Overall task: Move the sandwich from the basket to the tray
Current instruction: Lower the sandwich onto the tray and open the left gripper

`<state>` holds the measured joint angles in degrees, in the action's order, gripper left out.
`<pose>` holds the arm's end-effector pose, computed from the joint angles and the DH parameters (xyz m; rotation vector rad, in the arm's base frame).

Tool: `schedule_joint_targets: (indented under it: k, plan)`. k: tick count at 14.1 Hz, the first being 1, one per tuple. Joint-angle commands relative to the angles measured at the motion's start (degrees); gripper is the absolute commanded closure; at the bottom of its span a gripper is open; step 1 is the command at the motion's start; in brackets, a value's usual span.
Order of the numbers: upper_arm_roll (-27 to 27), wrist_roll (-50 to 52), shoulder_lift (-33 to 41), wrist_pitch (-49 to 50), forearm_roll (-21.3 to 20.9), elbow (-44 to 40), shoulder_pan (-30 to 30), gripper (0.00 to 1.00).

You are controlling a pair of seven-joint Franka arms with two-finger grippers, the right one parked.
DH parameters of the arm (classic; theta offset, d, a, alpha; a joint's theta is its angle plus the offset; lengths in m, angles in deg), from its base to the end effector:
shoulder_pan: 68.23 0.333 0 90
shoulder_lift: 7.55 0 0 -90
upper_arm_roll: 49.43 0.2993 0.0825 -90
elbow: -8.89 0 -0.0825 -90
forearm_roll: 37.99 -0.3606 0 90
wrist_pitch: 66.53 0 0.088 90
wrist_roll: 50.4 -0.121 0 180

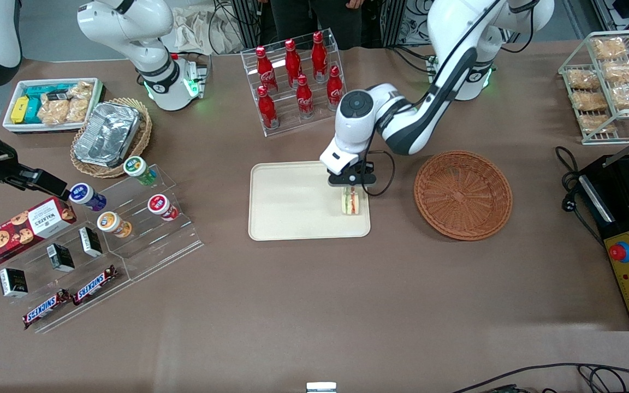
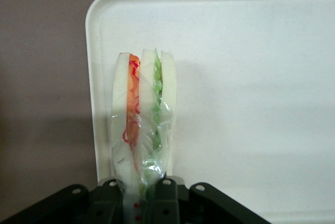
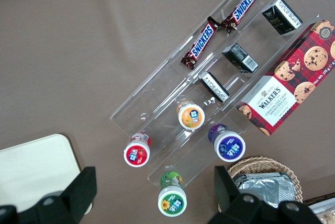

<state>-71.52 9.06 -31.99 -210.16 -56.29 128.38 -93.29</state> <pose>0.3877 -0.4163 0.2242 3.1294 -0.0089 0.0860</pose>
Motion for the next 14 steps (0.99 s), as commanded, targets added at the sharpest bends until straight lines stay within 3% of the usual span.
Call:
schedule_joint_targets:
  k: [1,2,3,4,5,9,14]
  plan:
    - [0.64,1.8,-1.92,-1.47,-2.19,-0.92,-0.25,1.0]
    - [0.64,1.01,-2.54,-2.18,-2.19,-0.75,0.1,1.0]
    - [0.64,0.75,-3.24,-2.36,-2.27,-0.66,0.28,0.8]
    - [0.64,0.66,-3.42,-2.53,-2.27,-0.57,0.28,0.23]
    - [0.64,0.65,-3.42,-2.53,-2.27,-0.66,0.28,0.0]
    - [0.55,1.88,-1.68,-1.92,-1.31,-1.1,0.37,0.0]
    - [2.47,4.08,10.08,8.42,-1.48,-2.15,0.46,0.0]
